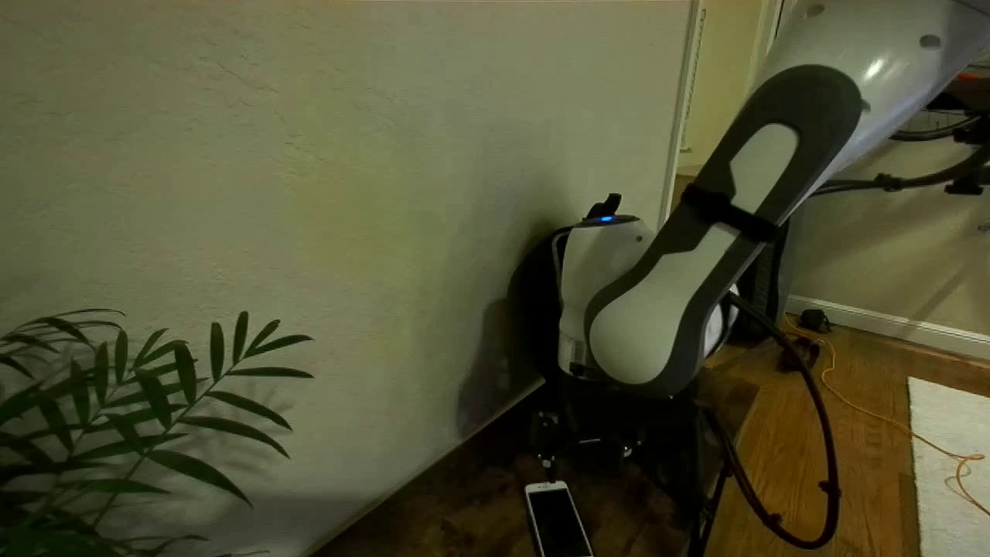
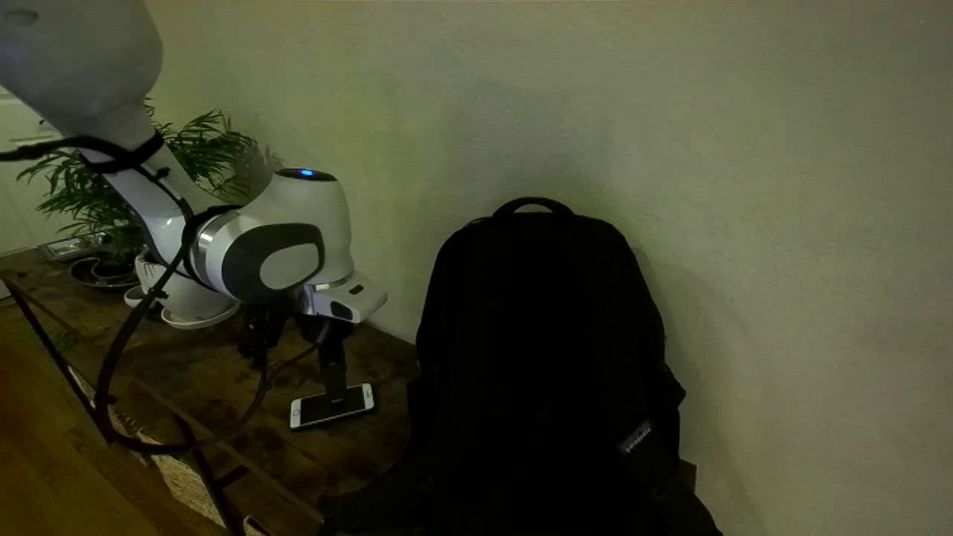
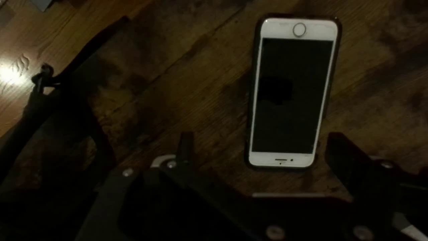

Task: Pick up the phone and put it in the black bag.

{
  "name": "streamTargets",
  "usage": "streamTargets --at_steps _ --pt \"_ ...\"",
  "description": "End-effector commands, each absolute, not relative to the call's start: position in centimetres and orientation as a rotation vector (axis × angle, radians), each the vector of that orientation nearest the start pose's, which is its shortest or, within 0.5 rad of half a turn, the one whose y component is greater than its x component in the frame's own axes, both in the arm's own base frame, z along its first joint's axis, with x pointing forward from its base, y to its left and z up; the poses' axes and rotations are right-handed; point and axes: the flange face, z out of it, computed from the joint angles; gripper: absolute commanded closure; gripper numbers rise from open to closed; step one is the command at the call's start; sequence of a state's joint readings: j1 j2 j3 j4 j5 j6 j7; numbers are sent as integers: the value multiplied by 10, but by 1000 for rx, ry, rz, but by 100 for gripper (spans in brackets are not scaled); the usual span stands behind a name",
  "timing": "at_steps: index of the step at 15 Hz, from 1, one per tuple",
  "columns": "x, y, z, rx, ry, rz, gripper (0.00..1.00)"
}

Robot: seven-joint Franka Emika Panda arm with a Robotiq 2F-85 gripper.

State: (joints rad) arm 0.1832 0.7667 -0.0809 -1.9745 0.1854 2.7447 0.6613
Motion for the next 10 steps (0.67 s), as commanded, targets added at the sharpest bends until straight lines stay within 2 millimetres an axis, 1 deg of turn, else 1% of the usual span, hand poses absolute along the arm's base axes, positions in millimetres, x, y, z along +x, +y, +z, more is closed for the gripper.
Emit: streamTargets --at_steps 1,6,10 --pt "598 59 60 -2867 1172 -15 0" --pt "606 67 40 -2858 1172 1 0" --pt "612 73 31 -2864 1141 3 0"
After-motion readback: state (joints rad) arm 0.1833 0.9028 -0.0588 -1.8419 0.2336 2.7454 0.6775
